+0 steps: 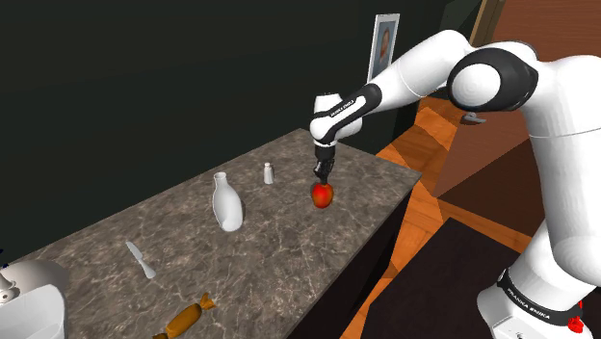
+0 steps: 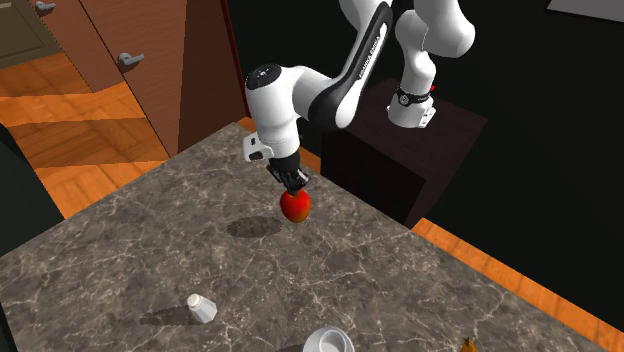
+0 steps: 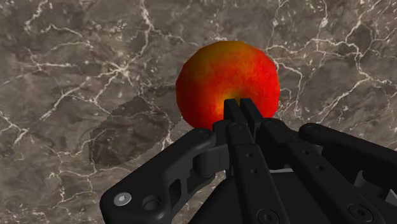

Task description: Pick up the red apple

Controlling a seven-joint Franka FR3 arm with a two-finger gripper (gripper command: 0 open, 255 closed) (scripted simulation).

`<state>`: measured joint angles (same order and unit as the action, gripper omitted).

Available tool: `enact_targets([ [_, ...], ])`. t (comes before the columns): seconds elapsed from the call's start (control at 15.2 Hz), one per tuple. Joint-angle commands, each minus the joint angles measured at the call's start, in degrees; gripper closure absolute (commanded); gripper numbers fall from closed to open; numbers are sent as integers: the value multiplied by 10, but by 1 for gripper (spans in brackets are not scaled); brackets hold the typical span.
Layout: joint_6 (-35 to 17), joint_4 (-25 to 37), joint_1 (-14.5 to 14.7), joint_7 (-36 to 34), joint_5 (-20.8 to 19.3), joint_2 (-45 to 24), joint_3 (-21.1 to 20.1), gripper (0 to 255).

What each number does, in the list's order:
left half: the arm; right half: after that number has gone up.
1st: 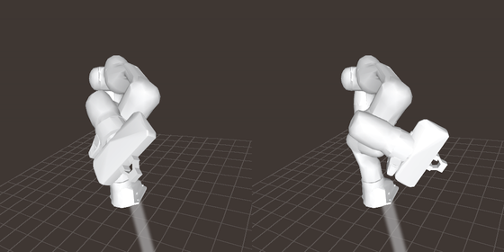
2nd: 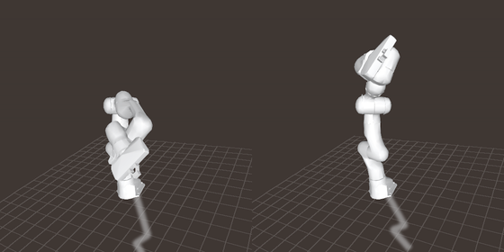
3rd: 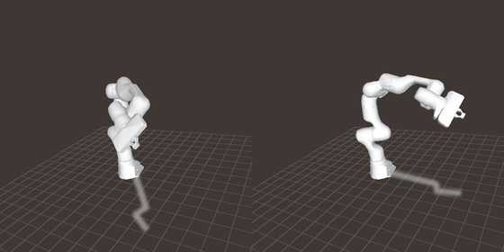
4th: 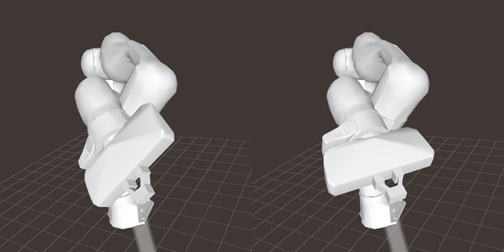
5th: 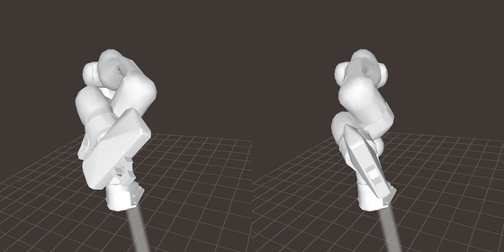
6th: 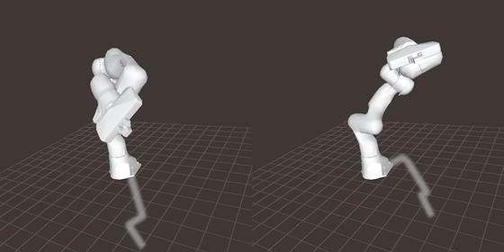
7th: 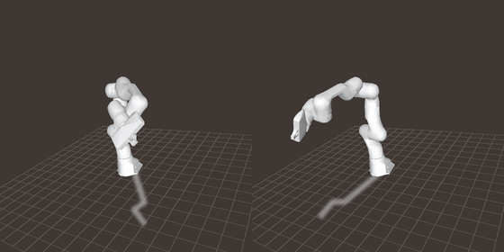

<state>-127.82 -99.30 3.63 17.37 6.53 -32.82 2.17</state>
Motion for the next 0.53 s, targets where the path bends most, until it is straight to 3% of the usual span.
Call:
enact_targets([
  [0.0,12,3,1,-2,-1,9,0,255],
  [0.46,42,10,1,-5,-4,32,2,255],
])
